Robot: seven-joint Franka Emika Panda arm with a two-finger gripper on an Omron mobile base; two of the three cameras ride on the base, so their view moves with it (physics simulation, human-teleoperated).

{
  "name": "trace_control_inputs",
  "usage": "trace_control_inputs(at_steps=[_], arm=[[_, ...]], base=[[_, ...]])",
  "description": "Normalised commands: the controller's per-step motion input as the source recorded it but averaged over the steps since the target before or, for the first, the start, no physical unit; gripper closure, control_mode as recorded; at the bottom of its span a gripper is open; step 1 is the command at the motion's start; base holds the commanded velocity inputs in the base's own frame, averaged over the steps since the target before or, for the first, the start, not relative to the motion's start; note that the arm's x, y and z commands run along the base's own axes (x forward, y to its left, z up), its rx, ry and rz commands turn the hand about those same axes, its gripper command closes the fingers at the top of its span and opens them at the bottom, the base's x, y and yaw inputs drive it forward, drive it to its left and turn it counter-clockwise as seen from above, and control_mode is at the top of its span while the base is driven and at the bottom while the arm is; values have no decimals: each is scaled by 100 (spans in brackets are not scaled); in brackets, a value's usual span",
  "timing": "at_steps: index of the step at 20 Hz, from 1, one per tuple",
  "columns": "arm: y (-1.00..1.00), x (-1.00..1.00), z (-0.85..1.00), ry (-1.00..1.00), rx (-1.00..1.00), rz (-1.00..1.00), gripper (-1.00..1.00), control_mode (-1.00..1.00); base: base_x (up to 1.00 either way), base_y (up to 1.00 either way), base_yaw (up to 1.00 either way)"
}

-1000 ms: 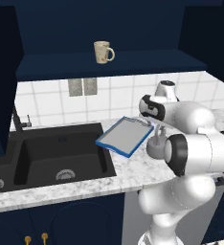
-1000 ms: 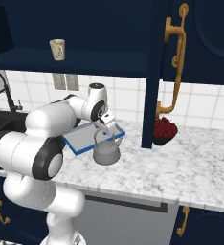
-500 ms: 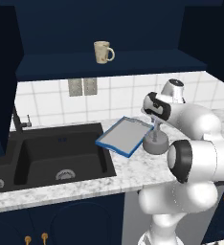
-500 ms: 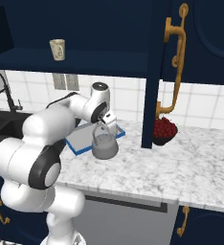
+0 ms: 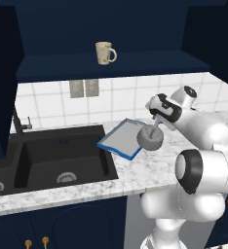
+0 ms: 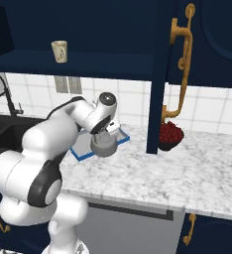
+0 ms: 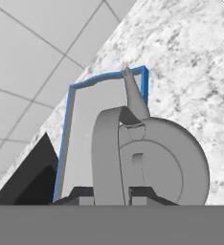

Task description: Pick the kettle from the counter and place it on the tray. Then pick the mug from the cabinet and place it on the tray. Then close the cabinet doors.

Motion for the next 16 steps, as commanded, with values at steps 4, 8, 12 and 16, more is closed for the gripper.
trace_control_inputs(at_steps=[4, 8, 12, 16], arm=[[25, 63, 0, -10, 15, -4, 100, -100], [23, 67, 0, -7, 12, -5, 100, -100], [5, 58, 0, -2, 3, -7, 100, -100], [0, 51, 0, 0, 0, -5, 100, -100]], base=[[0, 0, 0], [0, 0, 0], [0, 0, 0], [0, 0, 0]])
